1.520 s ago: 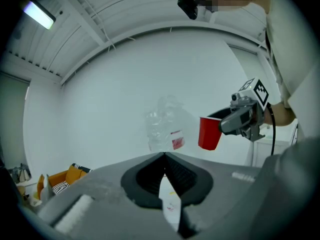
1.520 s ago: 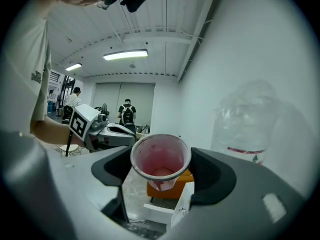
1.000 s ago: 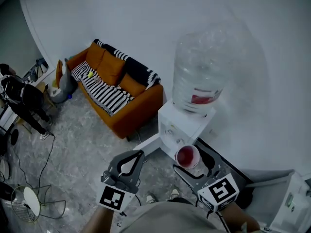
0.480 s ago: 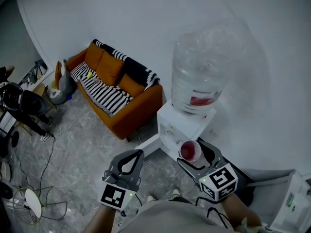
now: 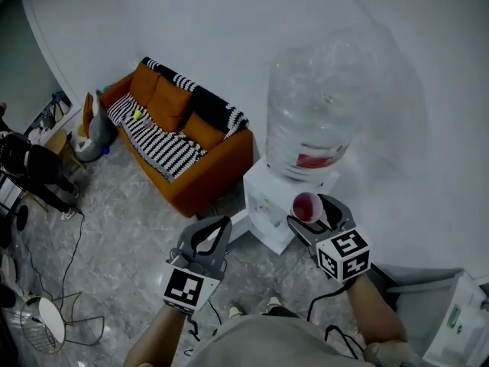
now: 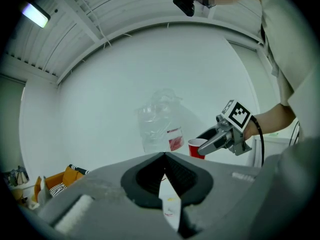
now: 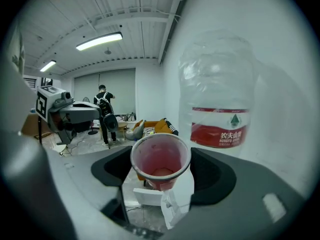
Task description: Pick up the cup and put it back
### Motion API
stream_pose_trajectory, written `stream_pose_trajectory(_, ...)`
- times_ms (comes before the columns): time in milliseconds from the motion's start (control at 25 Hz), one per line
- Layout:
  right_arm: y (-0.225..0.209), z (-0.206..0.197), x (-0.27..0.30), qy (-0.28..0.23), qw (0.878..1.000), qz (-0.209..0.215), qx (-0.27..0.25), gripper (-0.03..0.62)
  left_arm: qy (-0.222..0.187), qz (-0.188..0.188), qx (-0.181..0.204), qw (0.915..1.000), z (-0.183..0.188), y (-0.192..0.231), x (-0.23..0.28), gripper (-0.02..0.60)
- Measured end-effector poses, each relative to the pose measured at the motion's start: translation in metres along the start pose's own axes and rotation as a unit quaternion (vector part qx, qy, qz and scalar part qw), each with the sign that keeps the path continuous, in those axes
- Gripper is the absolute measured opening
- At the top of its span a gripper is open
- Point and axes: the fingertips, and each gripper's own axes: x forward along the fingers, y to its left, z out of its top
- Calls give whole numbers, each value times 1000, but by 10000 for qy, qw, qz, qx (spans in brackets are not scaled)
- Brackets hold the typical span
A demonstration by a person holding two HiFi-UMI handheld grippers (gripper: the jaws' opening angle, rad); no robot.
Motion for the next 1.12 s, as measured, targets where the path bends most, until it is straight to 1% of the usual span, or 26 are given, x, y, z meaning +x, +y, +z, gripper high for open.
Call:
stream_pose_trajectory(80,-9,-7,11,71,10000,-35,8,367,-40,-58,54,10000,-2,1,14,2)
stream_pose_trajectory(160,-17,-14,22,143,9999,-55,24,367,-67,-99,-65,9999,-6,2,28,2)
stream_pose_trajectory(280,-29,-29,39,276,9996,-81,46,367,-44,-176,-140,9997,-19,5,51,2)
stream_pose_trajectory(400,-40,-47,55,429,9990,-152,33,367,115,-225,-194,9995,-32,4,69,2)
stream_pose_trajectory(520,-52,-68,70,562,9981,-233,99,367,367,-352,-294,9983,-46,-2,84,2)
stream_pose_trajectory(600,-59,-82,78,659,9974,-244,155,367,432,-402,-354,9976,-53,-5,94,2)
stream_pose_trajectory(720,-67,-104,91,805,9962,-238,221,367,589,-464,-486,9960,-67,-9,104,2)
stream_pose_trajectory(840,-74,-121,101,867,9953,-303,294,367,784,-527,-508,9942,-82,-13,109,2)
stream_pose_trajectory(1000,-82,-137,112,867,9950,-336,364,368,777,-539,-496,9943,-92,-14,118,2)
stream_pose_trajectory(1120,-86,-150,120,932,9942,-380,380,369,940,-615,-502,9924,-102,-19,123,2)
